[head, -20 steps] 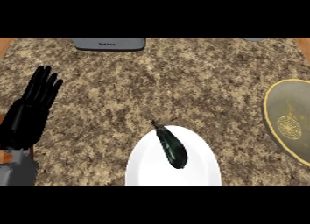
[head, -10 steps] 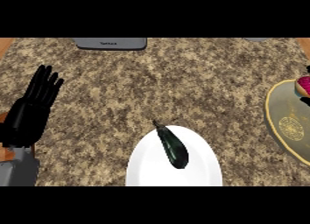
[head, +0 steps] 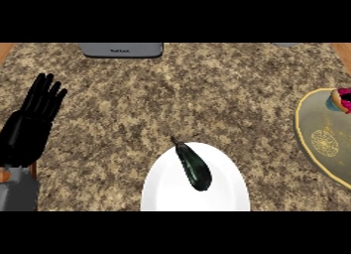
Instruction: Pick the cupcake from the plate and place it in the bowl
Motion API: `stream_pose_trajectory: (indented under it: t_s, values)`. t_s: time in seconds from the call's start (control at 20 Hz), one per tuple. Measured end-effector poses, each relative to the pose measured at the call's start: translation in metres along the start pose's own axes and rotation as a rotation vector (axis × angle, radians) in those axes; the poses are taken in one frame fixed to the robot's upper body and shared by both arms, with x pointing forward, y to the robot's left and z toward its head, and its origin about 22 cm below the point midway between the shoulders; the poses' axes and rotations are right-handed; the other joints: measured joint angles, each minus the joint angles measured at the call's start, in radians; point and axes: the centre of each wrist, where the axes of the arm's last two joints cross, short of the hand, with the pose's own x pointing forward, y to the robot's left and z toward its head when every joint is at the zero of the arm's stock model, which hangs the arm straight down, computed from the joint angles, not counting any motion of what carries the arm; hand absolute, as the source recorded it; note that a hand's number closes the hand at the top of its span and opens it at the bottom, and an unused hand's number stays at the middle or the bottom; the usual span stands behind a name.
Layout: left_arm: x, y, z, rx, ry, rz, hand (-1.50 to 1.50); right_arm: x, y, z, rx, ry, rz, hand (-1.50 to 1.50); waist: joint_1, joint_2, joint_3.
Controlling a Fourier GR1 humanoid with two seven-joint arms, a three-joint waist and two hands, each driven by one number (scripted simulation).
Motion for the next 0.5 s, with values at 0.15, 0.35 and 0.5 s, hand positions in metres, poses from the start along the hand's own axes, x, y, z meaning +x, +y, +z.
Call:
stream_pose_trajectory:
  t_s: [0.15,0.35,0.5]
  values:
    - [-0.002,-0.003,0.003,0.004,0.006,0.000,0.00,-0.007,-0.014,0.002,-0.078,0.004,-0.113,-1.50,-0.001,0.000,-0.001]
    - [-0.001,-0.002,0.002,0.005,-0.001,0.000,0.00,-0.021,-0.059,0.014,-0.174,0.023,-0.176,-1.50,-0.002,0.001,-0.001]
    - [-0.002,-0.003,0.004,0.008,-0.004,-0.003,0.00,-0.042,-0.091,0.035,-0.224,0.045,-0.202,-1.50,-0.005,0.001,0.000]
